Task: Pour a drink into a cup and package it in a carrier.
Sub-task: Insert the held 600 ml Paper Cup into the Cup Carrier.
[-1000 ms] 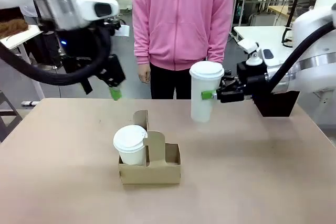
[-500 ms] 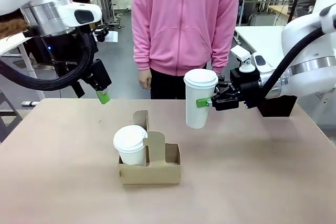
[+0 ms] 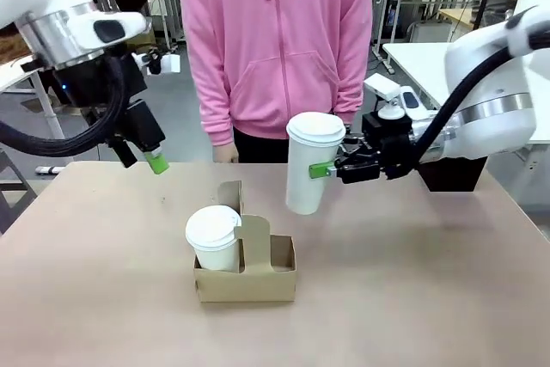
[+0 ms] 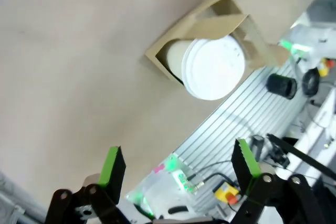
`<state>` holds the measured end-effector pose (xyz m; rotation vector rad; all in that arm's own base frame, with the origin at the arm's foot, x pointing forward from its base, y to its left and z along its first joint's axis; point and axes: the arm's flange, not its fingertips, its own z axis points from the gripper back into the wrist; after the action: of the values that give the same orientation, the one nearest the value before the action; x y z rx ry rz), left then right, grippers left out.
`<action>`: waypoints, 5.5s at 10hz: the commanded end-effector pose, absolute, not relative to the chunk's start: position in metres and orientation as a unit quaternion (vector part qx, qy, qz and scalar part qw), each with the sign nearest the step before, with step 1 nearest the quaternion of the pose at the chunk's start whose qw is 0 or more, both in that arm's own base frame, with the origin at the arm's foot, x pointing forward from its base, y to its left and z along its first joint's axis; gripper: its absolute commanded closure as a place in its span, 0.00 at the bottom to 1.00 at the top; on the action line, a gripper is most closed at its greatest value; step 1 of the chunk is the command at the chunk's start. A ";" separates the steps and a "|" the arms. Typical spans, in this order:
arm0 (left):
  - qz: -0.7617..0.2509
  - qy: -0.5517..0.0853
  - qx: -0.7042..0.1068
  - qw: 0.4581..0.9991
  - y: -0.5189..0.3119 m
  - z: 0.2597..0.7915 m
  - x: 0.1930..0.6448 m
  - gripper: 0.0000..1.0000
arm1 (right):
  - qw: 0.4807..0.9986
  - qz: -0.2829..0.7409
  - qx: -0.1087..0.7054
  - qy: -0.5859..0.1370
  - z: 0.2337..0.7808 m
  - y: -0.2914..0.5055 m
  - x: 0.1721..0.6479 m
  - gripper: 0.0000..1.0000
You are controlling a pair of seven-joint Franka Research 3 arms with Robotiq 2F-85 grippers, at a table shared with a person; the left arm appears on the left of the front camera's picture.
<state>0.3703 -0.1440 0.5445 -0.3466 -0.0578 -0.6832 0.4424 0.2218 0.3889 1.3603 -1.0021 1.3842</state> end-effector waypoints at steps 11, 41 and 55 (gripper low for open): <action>-0.402 -0.147 -0.271 0.862 -0.044 0.454 0.380 0.00 | 0.393 0.623 0.612 -0.288 0.319 0.286 0.439 0.20; -0.394 -0.127 -0.255 0.874 -0.044 0.459 0.381 0.00 | 0.796 0.375 0.338 -0.335 0.390 -0.038 0.403 0.00; -0.394 -0.127 -0.255 0.874 -0.044 0.459 0.381 0.00 | 0.797 0.385 0.326 -0.331 0.388 -0.044 0.411 0.00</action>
<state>0.3805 -0.0423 0.4578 -0.5260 -0.2703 -0.8388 0.4078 -0.0420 0.3860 0.7067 -0.7089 0.8237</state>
